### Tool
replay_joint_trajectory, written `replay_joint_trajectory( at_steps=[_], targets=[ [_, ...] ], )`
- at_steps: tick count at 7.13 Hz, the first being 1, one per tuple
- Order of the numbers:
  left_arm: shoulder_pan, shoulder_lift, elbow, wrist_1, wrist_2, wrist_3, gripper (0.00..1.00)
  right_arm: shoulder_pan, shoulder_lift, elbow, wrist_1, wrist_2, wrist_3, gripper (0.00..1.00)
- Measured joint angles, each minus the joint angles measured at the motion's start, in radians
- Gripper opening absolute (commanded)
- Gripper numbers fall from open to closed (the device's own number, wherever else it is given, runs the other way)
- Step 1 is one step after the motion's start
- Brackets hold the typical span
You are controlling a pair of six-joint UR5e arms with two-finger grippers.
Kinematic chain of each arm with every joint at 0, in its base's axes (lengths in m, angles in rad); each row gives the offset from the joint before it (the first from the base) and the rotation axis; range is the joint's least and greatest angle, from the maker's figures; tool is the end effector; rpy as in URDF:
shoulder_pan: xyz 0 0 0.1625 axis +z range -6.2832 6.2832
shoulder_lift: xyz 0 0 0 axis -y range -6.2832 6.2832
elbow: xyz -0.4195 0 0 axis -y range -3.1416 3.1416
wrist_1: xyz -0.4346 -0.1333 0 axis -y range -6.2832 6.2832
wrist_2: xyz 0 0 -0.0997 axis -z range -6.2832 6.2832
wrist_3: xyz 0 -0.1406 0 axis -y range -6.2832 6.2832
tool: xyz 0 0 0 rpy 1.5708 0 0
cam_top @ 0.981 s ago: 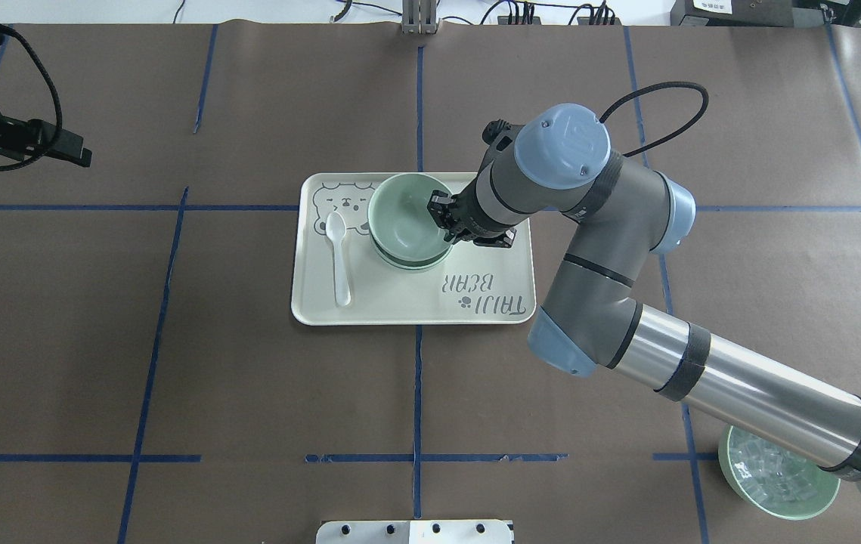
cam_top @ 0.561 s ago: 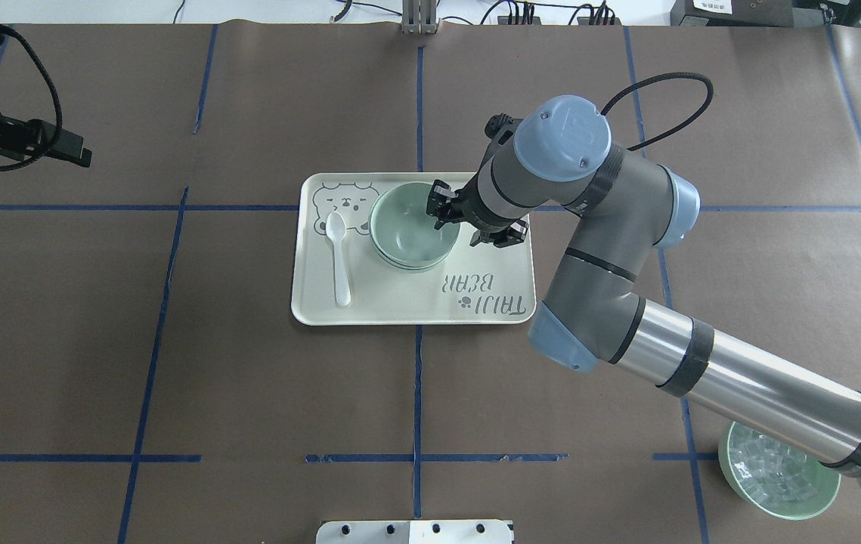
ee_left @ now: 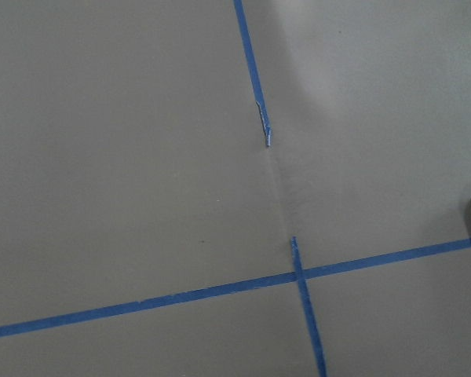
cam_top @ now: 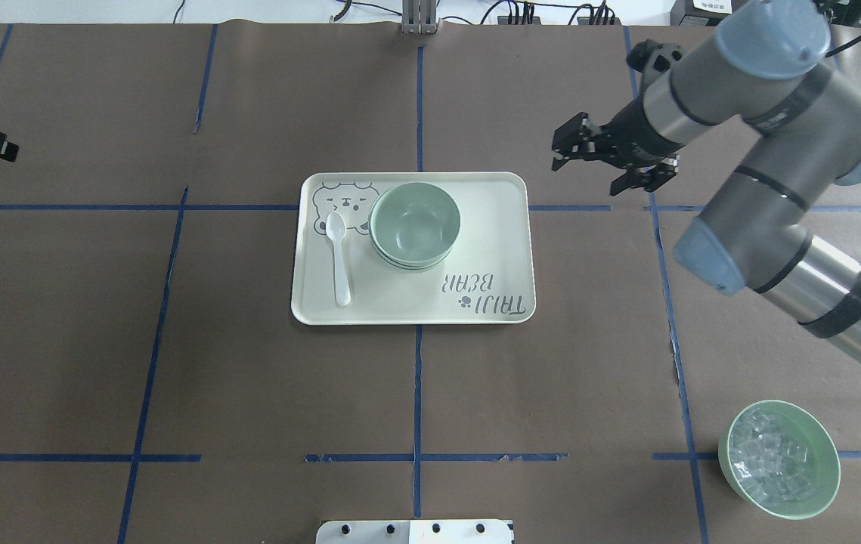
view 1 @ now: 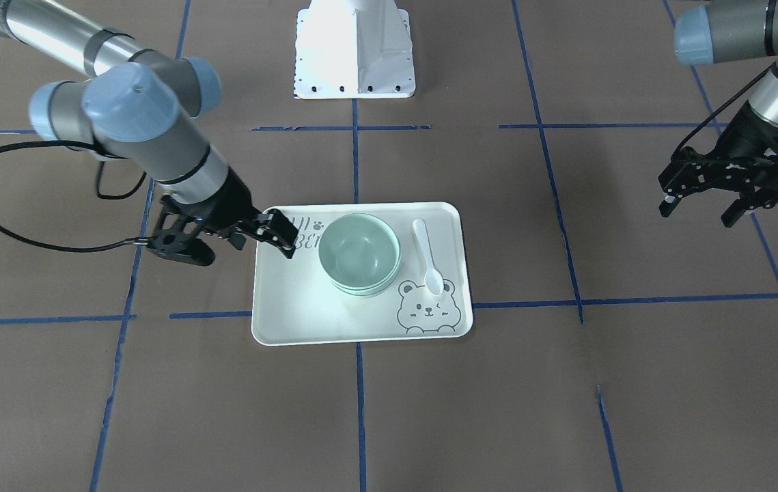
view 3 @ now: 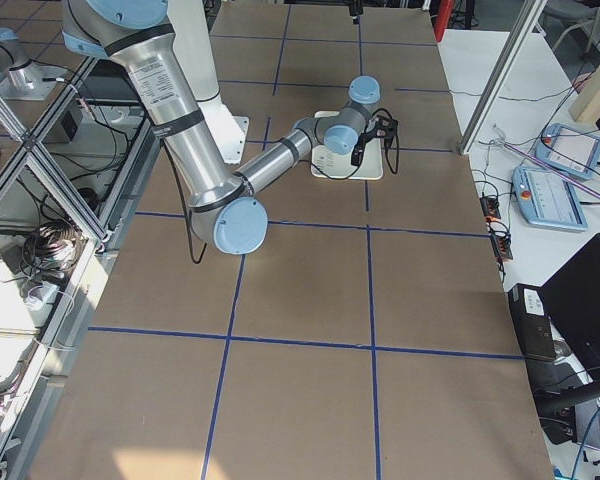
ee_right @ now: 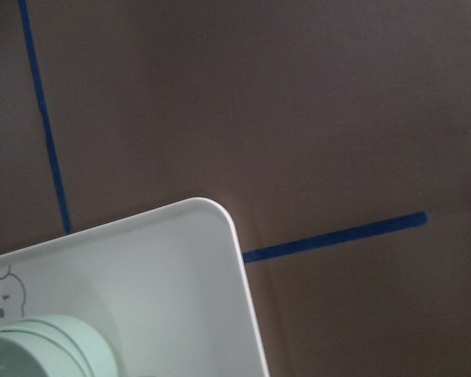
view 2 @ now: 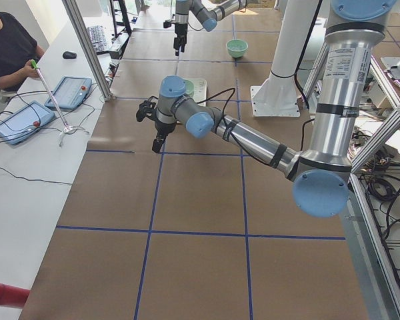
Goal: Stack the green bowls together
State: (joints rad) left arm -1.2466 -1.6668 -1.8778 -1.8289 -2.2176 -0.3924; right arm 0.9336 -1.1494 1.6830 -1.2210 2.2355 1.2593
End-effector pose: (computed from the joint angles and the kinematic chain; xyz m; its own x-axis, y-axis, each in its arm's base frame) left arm 0.1411 -0.5724 0.4370 0.6862 0.2729 -0.6743 0.0119 0.9227 0.3854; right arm -0.3758 -0.5860 0.3174 0.4663 0.2245 0.8557 -0.2165 0.9668 -0.1357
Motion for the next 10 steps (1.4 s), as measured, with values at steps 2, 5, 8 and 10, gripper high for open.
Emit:
replay_joint_trajectory(
  at_steps=[2,5,8,10],
  targets=[
    [-0.181,0.020,0.101,0.065,-0.071,0.296,1.00,0.203,-0.190,0.009,-0.015,0.074,-0.430,1.00],
    [-0.379,-0.028,0.208,0.342,-0.096,0.640,1.00,0.517,-0.293,-0.036,-0.306,0.106,-1.185,1.00],
    [-0.362,0.028,0.238,0.391,-0.156,0.661,1.00,0.619,-0.338,-0.100,-0.410,0.111,-1.440,1.00],
    [-0.340,0.035,0.247,0.351,-0.159,0.660,1.00,0.623,-0.347,-0.100,-0.413,0.112,-1.443,1.00]
  ],
)
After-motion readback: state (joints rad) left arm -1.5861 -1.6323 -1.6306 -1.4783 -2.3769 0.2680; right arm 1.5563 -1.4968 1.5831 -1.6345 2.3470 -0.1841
